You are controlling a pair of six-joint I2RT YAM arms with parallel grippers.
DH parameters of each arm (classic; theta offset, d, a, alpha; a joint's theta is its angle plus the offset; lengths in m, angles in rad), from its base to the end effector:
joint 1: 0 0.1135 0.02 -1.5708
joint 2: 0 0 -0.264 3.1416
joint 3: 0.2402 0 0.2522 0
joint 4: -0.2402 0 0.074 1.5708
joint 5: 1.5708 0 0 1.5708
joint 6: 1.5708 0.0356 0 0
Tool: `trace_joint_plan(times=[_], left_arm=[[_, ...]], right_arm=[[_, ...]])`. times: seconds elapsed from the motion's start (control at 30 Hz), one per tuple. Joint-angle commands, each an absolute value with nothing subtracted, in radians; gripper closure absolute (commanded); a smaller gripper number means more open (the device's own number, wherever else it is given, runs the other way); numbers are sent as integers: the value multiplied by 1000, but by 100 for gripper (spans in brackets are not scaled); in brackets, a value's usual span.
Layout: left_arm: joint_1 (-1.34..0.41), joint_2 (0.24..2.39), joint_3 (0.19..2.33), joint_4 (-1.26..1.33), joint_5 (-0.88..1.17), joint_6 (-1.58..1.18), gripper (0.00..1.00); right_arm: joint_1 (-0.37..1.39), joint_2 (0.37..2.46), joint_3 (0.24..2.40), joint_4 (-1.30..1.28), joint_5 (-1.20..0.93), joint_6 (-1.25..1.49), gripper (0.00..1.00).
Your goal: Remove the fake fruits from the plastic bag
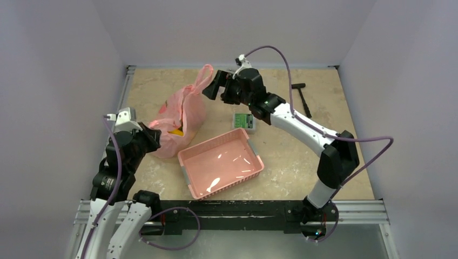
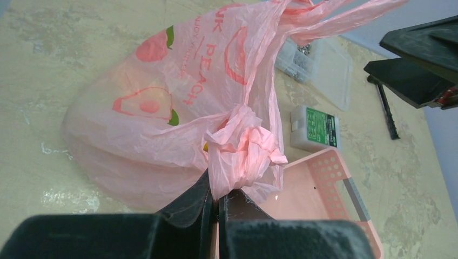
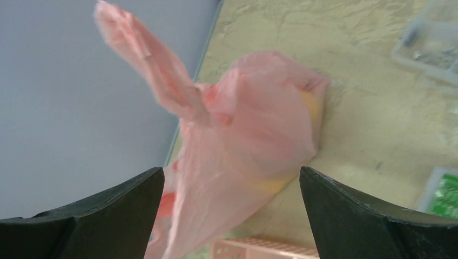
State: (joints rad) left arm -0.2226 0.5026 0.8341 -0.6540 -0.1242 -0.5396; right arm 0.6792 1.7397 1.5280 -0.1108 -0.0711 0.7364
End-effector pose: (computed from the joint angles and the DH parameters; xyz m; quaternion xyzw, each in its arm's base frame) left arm 0.1028 -0.0188 0.3425 -0.1636 0.7940 -0.1702 0.5602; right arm 0.3255 0.2660 0.3462 0.0024 0.8112 0.4016 0.4250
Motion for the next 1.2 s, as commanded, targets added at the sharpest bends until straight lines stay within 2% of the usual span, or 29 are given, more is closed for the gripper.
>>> trace_joint_plan(times=[0.0,0.2,0.33,0.37,0.5,0.53,0.6,0.67,0.8,0.87,0.97,1.0,1.07,1.17], left_arm=[[-216,477,818,-632,-83,-566,100],[-216,443,817,-661,-80,-592,100],[-216,421,822,-696,-84,-615,100],[-216,414,822,-701,-88,-622,100],[-216,403,825,-724,-112,-651,100],[-216,400,828,-737,-144,-669,100],[-217,374,823,-753,-222,-717,100],[-216,325,787,-727,-310,-772,100],[-216,216,687,-640,-425,-896,100],[-216,204,676,-639,-409,-935,100],[-216,232,735,-747,-343,-879,99],[-216,246,766,-807,-338,-851,90],[-216,253,834,-938,-370,-816,62],[-216,246,938,-1006,-376,-685,39]], right_arm=[[786,1670,1424,88,-39,832,1],[892,1776,1472,146,-10,895,4],[903,1839,1490,157,23,907,22],[904,1844,1477,182,34,913,32],[899,1875,1428,288,12,964,91],[886,1877,1408,335,4,988,100],[847,1852,1277,572,-49,1078,100],[802,1834,1114,939,-104,1168,100],[769,1934,1040,1326,-154,1342,100],[770,1995,1055,1422,-176,1410,100],[769,2023,1059,1418,-206,1431,100],[767,2016,1049,1404,-209,1417,100],[766,1992,1032,1345,-219,1370,100],[767,1956,1016,1250,-223,1282,100]])
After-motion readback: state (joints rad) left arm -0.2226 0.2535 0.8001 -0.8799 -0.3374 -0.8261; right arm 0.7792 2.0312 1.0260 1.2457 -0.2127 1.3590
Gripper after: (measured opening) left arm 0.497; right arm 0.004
